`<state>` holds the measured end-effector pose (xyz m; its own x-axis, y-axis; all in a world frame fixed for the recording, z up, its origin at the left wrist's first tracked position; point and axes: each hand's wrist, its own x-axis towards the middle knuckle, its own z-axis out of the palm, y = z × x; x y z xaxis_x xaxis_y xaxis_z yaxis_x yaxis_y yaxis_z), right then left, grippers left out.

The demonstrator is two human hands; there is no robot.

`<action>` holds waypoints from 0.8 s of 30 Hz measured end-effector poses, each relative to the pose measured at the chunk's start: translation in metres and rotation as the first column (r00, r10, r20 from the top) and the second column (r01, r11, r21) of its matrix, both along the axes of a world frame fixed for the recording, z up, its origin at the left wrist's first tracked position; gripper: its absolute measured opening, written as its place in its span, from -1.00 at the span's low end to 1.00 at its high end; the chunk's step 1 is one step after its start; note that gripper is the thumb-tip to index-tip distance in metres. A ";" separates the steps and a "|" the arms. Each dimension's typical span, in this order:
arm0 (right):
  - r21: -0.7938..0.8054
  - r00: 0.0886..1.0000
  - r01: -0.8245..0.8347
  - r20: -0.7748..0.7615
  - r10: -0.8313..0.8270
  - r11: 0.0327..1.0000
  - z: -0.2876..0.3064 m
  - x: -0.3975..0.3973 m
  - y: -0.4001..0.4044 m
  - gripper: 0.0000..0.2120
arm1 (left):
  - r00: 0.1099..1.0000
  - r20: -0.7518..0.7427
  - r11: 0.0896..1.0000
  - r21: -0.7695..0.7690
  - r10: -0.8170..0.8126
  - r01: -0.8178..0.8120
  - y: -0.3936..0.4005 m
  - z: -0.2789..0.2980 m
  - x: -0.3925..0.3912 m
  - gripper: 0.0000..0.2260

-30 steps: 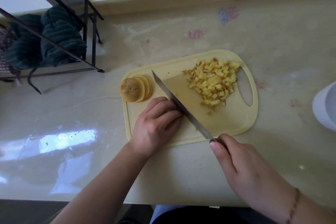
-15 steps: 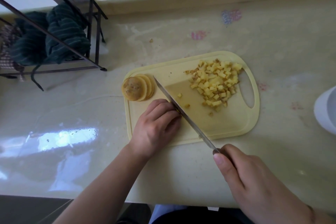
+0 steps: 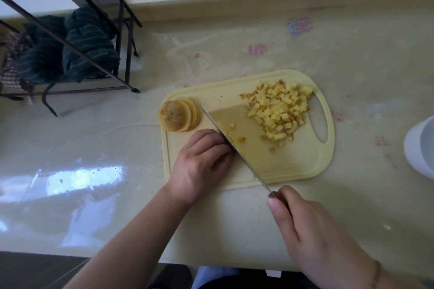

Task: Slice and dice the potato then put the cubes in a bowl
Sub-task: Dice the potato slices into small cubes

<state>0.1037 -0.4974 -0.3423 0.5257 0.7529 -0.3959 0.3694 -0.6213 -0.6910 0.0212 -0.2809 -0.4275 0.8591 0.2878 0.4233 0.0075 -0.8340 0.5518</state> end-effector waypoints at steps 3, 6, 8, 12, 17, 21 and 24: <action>0.017 1.000 0.021 0.002 -0.021 1.000 0.000 0.007 -0.001 -0.58 | 1.000 -0.006 1.000 0.008 -0.005 0.005 0.000 -0.001 -0.001 -0.96; 0.025 0.997 0.073 0.003 -0.074 0.997 0.002 0.012 -0.007 -0.51 | 1.000 -0.006 1.000 0.020 -0.004 0.004 -0.001 -0.001 -0.001 -0.95; 0.015 0.996 0.088 -0.010 -0.088 0.996 0.003 0.010 -0.008 -0.48 | 1.000 -0.009 1.000 0.017 -0.008 0.008 -0.001 -0.001 -0.001 -0.94; 0.015 0.995 0.092 -0.035 -0.091 0.996 0.004 0.009 -0.003 -0.52 | 1.000 -0.018 1.000 -0.020 -0.013 0.012 0.000 0.000 -0.001 -0.93; 0.028 0.993 0.116 -0.017 -0.115 0.993 0.006 0.004 -0.005 -0.54 | 1.000 -0.006 1.000 -0.025 0.007 -0.007 0.000 0.006 -0.008 -0.92; 0.028 0.995 0.092 -0.052 -0.090 0.995 0.010 -0.001 -0.008 -0.55 | 1.000 -0.026 1.000 0.021 0.009 -0.008 0.003 0.005 -0.016 -0.94; 0.006 0.997 0.060 -0.046 -0.060 0.998 0.012 -0.005 -0.008 -0.50 | 0.999 -0.037 0.999 0.033 -0.014 0.015 0.003 0.002 -0.013 -0.95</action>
